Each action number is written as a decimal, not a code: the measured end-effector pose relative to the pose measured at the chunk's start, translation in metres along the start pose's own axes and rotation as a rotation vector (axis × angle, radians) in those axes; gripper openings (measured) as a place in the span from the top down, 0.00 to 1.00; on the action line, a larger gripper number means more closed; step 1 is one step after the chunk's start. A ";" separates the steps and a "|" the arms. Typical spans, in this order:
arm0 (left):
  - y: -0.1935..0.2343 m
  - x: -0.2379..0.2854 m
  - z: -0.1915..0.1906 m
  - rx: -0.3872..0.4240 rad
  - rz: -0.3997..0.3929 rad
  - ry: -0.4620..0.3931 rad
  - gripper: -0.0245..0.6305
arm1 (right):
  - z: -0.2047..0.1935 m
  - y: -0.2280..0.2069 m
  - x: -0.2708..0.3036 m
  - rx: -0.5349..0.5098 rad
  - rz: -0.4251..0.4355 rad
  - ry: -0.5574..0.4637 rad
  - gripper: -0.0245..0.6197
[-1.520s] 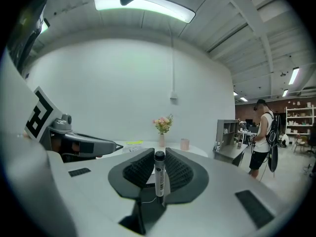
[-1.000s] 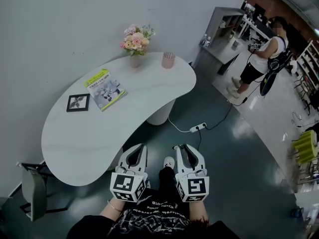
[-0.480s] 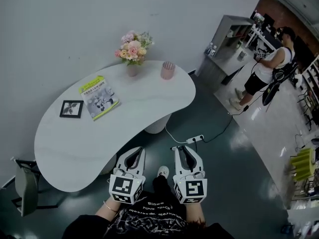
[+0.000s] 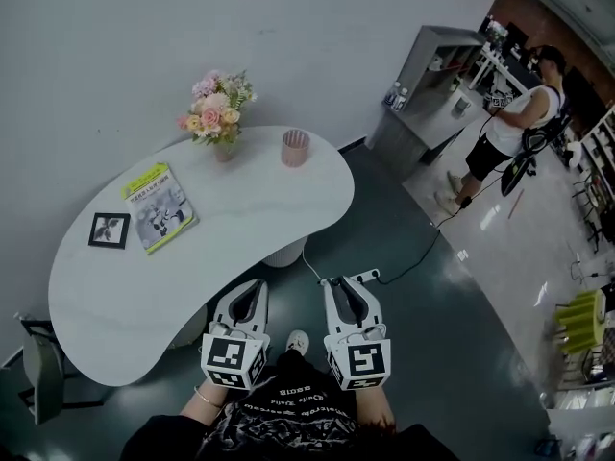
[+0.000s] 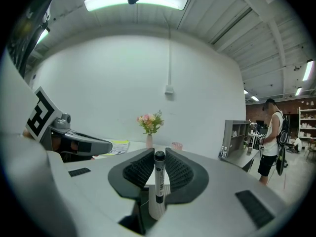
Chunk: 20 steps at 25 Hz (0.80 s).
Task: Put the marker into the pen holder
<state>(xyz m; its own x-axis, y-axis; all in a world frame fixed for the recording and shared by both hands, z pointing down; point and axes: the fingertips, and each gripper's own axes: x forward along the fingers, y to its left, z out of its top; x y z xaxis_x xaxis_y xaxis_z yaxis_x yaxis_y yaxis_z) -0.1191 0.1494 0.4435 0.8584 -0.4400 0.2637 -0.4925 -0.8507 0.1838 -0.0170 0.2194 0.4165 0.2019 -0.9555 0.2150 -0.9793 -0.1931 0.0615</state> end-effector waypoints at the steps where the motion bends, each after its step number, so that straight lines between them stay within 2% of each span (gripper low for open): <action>1: -0.006 0.008 0.001 0.000 0.000 0.001 0.93 | 0.001 -0.009 0.002 -0.001 0.003 -0.002 0.82; 10: -0.050 0.056 -0.003 -0.012 0.008 0.011 0.93 | -0.009 -0.070 0.005 -0.014 0.028 0.001 0.82; 14: -0.064 0.070 -0.015 -0.027 -0.013 0.041 0.93 | -0.019 -0.080 0.005 -0.031 0.030 0.009 0.82; 20: -0.068 0.080 -0.014 0.011 -0.024 0.060 0.93 | -0.021 -0.084 0.010 -0.002 0.030 0.021 0.82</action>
<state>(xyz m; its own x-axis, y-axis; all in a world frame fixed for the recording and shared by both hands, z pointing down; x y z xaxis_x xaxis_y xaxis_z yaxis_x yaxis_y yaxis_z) -0.0187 0.1759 0.4656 0.8596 -0.4015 0.3161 -0.4700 -0.8640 0.1807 0.0674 0.2303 0.4337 0.1728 -0.9561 0.2367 -0.9848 -0.1639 0.0570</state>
